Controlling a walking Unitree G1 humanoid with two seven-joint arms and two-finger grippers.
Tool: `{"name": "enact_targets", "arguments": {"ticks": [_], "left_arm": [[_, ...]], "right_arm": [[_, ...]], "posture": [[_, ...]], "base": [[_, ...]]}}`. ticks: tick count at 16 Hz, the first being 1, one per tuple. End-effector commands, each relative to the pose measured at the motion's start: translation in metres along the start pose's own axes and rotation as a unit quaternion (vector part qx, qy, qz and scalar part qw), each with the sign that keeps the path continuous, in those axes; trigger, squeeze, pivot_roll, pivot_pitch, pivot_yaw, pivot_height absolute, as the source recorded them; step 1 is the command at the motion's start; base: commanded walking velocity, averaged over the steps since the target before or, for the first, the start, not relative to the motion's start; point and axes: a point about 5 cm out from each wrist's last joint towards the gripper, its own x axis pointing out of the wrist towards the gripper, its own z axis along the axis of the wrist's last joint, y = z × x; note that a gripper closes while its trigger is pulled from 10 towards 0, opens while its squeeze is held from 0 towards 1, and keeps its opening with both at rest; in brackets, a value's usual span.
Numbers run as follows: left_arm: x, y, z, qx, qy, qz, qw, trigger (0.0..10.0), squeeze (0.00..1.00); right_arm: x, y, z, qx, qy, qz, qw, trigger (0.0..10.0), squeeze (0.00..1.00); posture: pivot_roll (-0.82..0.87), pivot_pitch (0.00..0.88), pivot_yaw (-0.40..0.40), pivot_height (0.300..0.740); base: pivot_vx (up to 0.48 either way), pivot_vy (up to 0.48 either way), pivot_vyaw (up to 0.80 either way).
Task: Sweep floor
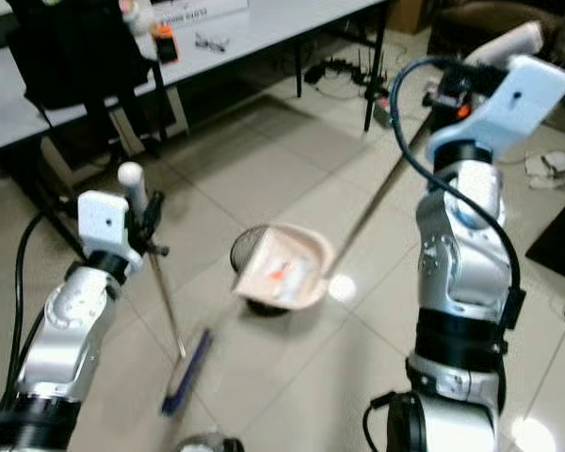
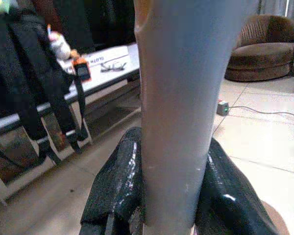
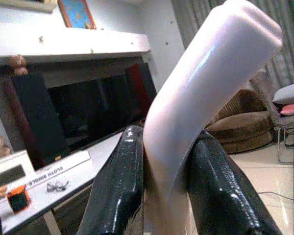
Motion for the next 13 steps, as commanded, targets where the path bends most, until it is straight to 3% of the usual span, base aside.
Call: {"name": "enact_targets", "arguments": {"ticks": [1, 13], "left_arm": [[0.0006, 0.0071, 0.0058, 0.014, -0.009, 0.007, 1.000, 10.0, 0.00], [-0.0001, 0.0068, 0.0041, 0.001, -0.007, 0.014, 1.000, 10.0, 0.00]], "right_arm": [[0.0008, 0.0095, 0.0067, 0.016, -0.022, 0.016, 1.000, 10.0, 0.00], [0.0022, 0.0111, 0.0068, 0.001, -0.027, 0.035, 0.999, 10.0, 0.00]], "posture": [[0.02, 0.048, 0.078, 0.740], [0.02, 0.052, 0.068, 0.740]], "base": [[0.390, 0.000, 0.00], [0.397, 0.000, 0.00]]}}
